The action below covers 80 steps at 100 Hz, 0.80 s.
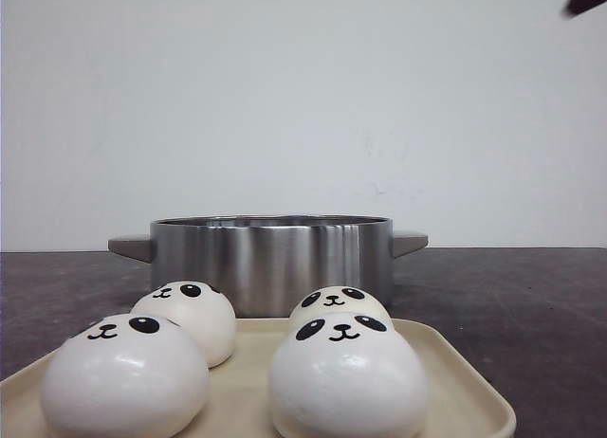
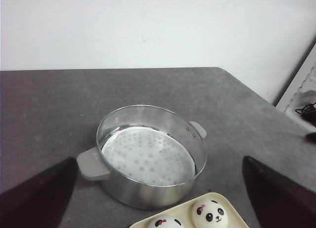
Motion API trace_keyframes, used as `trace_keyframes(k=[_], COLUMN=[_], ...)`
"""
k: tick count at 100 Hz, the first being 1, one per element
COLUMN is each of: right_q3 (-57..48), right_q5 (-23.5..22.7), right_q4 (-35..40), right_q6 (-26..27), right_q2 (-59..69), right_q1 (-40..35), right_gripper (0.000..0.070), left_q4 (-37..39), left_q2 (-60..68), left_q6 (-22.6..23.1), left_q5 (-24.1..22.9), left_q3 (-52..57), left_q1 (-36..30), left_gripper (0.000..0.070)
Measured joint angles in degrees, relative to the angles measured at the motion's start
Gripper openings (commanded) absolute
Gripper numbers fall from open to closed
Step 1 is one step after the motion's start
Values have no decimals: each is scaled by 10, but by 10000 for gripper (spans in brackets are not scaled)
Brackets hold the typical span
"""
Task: Steam buns
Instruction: 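Lower the right gripper onto the farther panda bun on the tray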
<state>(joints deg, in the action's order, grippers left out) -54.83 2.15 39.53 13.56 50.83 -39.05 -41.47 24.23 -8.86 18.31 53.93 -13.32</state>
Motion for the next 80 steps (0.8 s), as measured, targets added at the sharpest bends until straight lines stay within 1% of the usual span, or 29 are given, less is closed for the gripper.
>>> trace_keyframes(k=[7, 12, 18, 23, 27, 33, 42, 47, 55, 65, 69, 80], right_q3=[-2, -4, -13, -27, -43, -70, -104, -116, -130, -132, -133, -133], right_q5=[44, 62, 58, 40, 24, 19, 19, 14, -14, -59, -65, -66], right_q4=[-20, -37, -44, -37, -26, 0, 36, 43, 42, 30, 30, 35], right_q6=[23, 46, 80, 112, 137, 169, 193, 198, 203, 208, 210, 213], right_q2=[54, 95, 143, 180, 210, 252, 310, 339, 378, 411, 421, 445], right_q1=[-63, -97, -123, -131, -130, -123, -107, -96, -76, -52, -45, -27], right_gripper=[691, 691, 691, 691, 690, 690, 677, 642, 596, 590, 585, 573], left_q4=[-2, -4, -11, -21, -32, -46, -61, -66, -66, -66, -66, -66], left_q2=[0, 0, 0, 0, 0, 0, 0, 0, 0, 0, 0, 0], left_q6=[2, 3, 3, 3, 3, 3, 3, 3, 3, 3, 3, 3], left_q5=[0, 0, 0, 0, 0, 0, 0, 0, 0, 0, 0, 0], left_q3=[0, 0, 0, 0, 0, 0, 0, 0, 0, 0, 0, 0], left_q1=[-1, -1, -1, -1, -1, -1, -1, -1, -1, -8, -11, -18], left_gripper=[700, 700, 700, 700, 700, 700, 700, 700, 700, 700, 700, 700])
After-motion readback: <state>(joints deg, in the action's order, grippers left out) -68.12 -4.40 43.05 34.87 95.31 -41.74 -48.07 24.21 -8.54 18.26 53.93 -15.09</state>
